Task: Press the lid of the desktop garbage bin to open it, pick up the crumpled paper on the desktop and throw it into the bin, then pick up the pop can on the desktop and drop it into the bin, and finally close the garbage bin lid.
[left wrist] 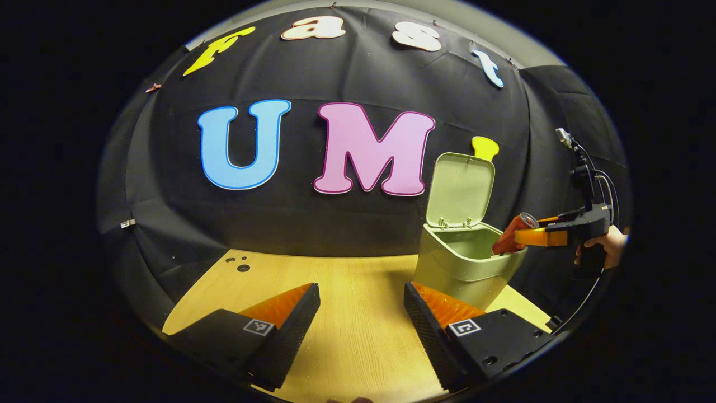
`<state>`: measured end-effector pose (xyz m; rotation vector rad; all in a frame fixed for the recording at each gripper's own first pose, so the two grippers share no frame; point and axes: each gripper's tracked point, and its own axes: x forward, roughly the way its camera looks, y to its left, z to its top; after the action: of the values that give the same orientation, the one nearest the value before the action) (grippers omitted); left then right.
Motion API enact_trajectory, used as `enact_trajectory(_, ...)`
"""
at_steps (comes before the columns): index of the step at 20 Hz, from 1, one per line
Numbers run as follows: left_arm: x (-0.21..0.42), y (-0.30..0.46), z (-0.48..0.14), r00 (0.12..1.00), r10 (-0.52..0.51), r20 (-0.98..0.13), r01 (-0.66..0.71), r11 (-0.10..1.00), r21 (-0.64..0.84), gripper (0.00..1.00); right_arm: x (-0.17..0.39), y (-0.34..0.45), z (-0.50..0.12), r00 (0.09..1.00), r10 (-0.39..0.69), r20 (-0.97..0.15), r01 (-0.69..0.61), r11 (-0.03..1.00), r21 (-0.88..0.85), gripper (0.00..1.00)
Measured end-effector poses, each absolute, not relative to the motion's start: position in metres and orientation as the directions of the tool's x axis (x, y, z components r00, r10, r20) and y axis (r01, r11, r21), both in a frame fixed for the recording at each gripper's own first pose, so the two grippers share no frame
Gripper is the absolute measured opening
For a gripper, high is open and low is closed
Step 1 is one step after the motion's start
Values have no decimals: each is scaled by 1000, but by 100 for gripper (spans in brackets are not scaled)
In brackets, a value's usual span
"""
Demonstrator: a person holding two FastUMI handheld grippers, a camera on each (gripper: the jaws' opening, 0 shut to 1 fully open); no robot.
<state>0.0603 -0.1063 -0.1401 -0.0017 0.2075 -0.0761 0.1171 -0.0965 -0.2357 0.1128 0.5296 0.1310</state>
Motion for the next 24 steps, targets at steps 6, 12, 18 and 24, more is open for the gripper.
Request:
enact_trajectory(6,58,-110,-142,975,-68,-212,68,998,-9,97,118,-96,-241,850,160,-502,-102,985,142,83)
enact_trajectory(12,57,-108,-142,974,-61,-218,62,998,-5,97,128,-91,-250,826,179,-534,-102,980,170,83)
enact_trajectory(18,57,-105,-143,974,-56,-217,55,998,-7,97,128,-92,-252,826,171,-537,-105,983,151,81)
enact_trajectory(24,58,-104,-144,974,-53,-219,52,999,-9,97,132,-98,-232,860,163,-484,-96,982,162,80)
